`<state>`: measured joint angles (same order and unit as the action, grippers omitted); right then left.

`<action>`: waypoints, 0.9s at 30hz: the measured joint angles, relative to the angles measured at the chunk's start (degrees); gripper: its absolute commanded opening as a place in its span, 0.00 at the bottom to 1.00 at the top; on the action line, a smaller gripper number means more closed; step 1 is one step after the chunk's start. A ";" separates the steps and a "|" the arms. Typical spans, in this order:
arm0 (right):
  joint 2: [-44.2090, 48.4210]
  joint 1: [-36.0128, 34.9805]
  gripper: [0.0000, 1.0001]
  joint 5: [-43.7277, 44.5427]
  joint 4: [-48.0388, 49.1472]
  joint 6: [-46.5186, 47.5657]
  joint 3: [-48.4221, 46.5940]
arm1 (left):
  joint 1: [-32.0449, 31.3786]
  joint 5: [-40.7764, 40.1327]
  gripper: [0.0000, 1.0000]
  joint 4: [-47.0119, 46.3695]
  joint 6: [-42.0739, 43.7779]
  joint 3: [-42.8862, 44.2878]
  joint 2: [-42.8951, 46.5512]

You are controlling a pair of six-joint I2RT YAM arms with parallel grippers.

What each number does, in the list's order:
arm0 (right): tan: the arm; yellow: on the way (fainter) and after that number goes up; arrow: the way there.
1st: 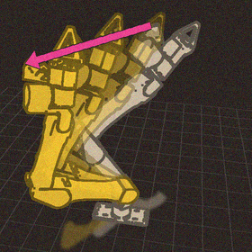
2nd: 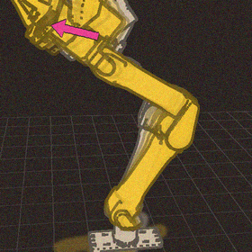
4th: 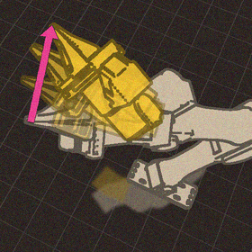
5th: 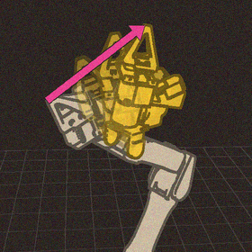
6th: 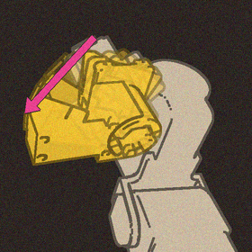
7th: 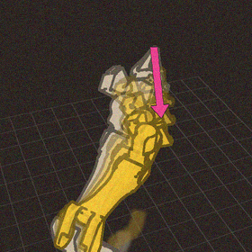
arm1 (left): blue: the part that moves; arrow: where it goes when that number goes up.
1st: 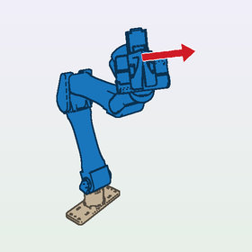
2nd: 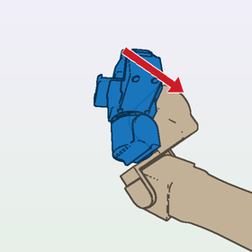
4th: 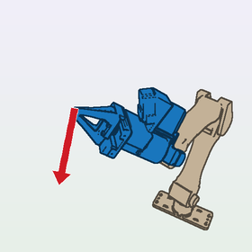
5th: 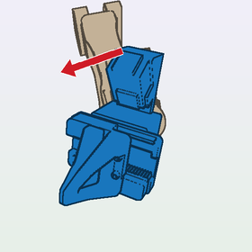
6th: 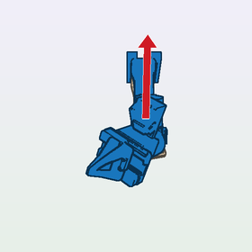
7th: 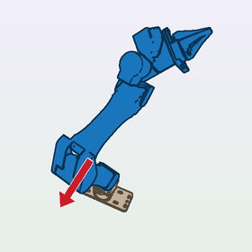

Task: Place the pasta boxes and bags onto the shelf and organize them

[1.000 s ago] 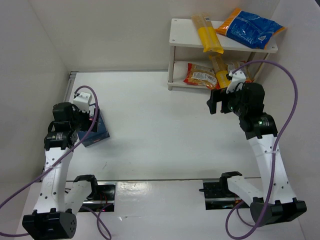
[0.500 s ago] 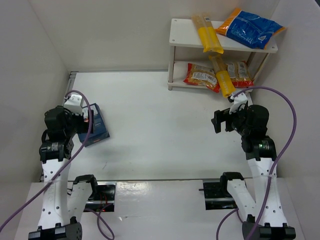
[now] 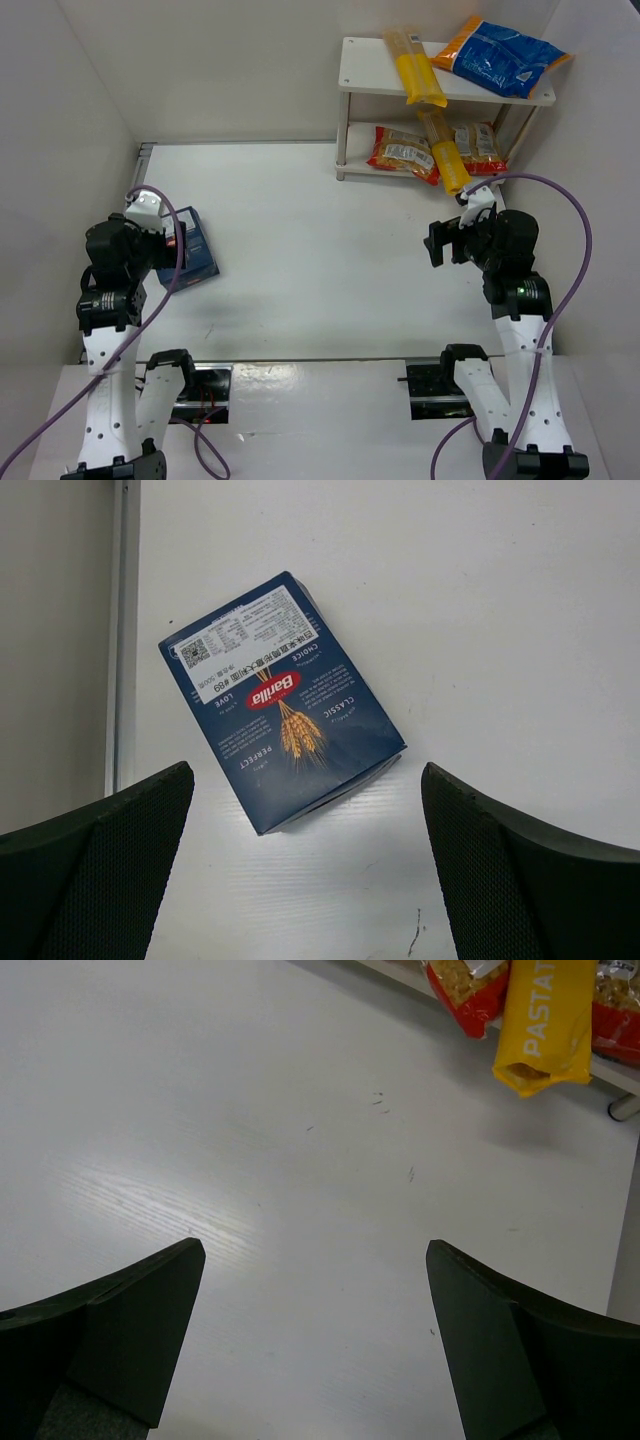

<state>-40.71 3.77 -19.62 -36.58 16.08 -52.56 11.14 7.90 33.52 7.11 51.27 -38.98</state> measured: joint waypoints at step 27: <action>-0.48 0.02 1.00 1.84 0.15 -0.39 0.61 | 0.02 0.00 1.00 0.00 -0.02 0.00 0.00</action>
<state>-41.19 3.79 -17.78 -36.42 15.68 -51.94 11.16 7.90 33.52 7.09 51.27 -38.98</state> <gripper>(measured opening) 0.997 1.000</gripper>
